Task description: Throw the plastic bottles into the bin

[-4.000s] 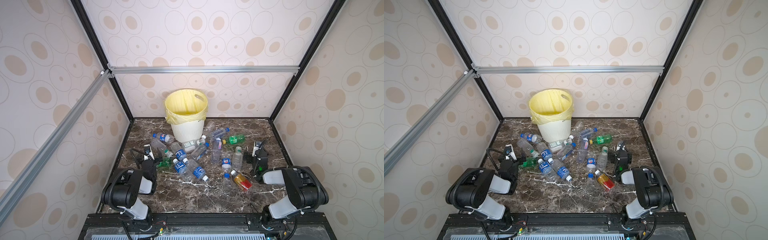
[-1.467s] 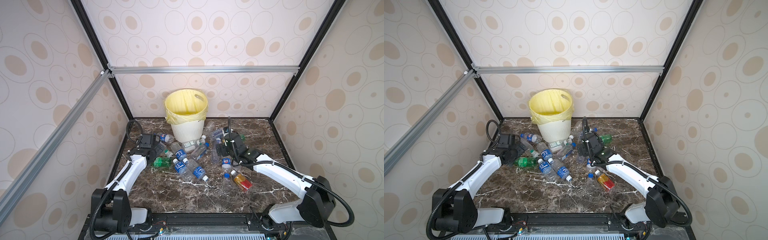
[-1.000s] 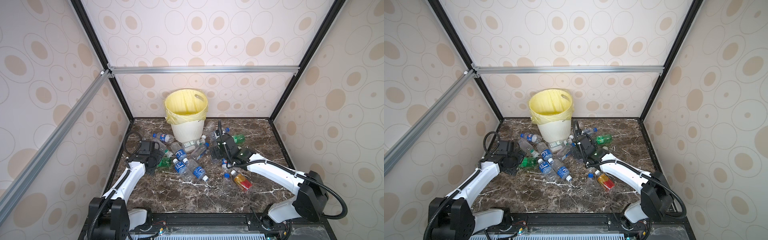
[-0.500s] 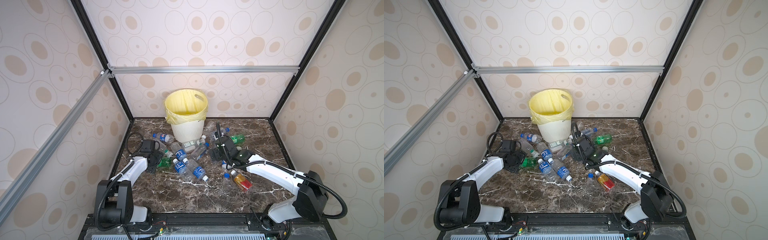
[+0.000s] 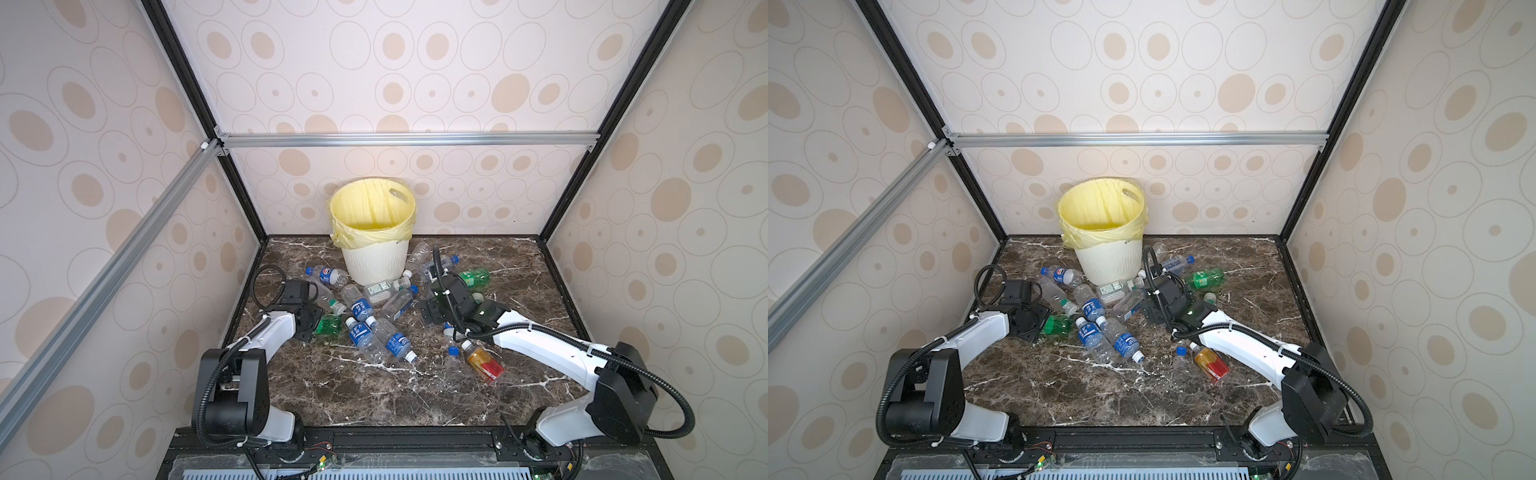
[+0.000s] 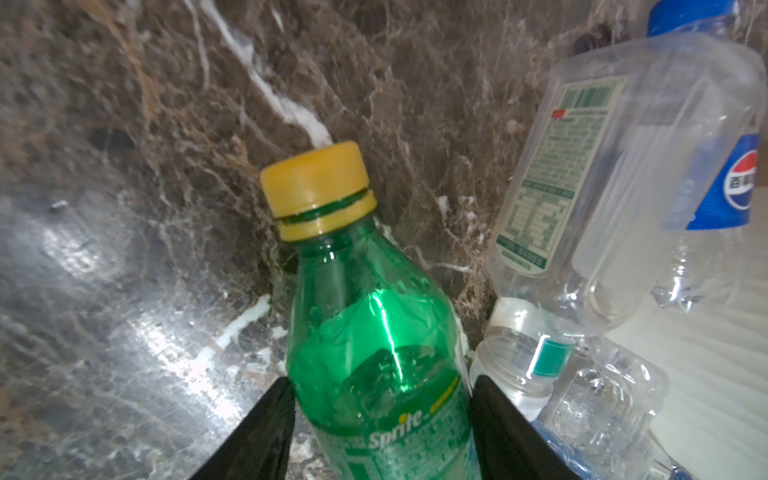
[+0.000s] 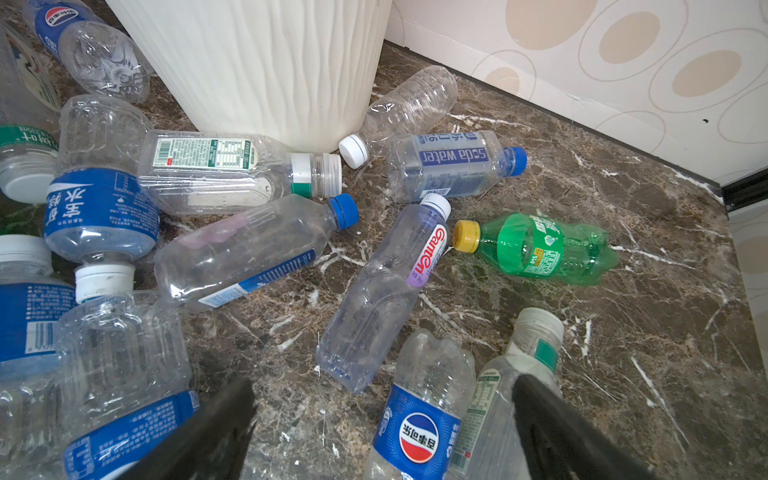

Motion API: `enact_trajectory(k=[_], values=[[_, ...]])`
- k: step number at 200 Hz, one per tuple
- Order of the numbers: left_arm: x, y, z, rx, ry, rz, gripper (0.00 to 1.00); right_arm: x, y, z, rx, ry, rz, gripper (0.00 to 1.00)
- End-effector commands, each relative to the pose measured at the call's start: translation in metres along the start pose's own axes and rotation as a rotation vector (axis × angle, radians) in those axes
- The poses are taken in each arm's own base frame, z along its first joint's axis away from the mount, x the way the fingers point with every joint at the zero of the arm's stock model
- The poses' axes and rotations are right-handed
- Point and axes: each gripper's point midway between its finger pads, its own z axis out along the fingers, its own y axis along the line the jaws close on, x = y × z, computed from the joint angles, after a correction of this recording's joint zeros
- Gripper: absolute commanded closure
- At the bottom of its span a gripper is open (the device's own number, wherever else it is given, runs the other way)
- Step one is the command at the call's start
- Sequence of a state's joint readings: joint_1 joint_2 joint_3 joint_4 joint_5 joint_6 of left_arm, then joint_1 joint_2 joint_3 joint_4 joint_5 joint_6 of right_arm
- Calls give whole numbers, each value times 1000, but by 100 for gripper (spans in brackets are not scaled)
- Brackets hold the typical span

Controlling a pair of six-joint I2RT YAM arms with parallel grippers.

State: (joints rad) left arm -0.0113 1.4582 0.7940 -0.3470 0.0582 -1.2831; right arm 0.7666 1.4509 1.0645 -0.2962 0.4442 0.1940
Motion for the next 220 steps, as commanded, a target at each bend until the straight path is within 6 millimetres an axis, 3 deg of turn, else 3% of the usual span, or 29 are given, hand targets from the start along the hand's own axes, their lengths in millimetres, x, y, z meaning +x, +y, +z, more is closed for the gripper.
enact_trajectory(k=[1, 111, 123, 141, 158, 191, 220], values=[[-3, 19, 10, -62, -14, 18, 34, 1, 1, -4, -6, -16, 11, 0], [0, 29, 23, -74, 9, 56, 31, 2, 8, -2, -39, -9, 32, 0], [0, 30, 23, -72, 6, 59, 36, 3, 10, -1, -46, -6, 37, 0], [0, 31, 23, -70, 10, 63, 53, 4, 12, -1, -61, -1, 49, 0], [2, 31, 21, -61, 20, 69, 56, 3, 14, -2, -78, 0, 61, 0], [0, 17, 9, 5, 16, 89, 54, -1, 20, -7, -115, -7, 88, 0], [-5, -14, -16, 142, -7, 145, 54, -11, 35, -17, -222, -21, 143, 0]])
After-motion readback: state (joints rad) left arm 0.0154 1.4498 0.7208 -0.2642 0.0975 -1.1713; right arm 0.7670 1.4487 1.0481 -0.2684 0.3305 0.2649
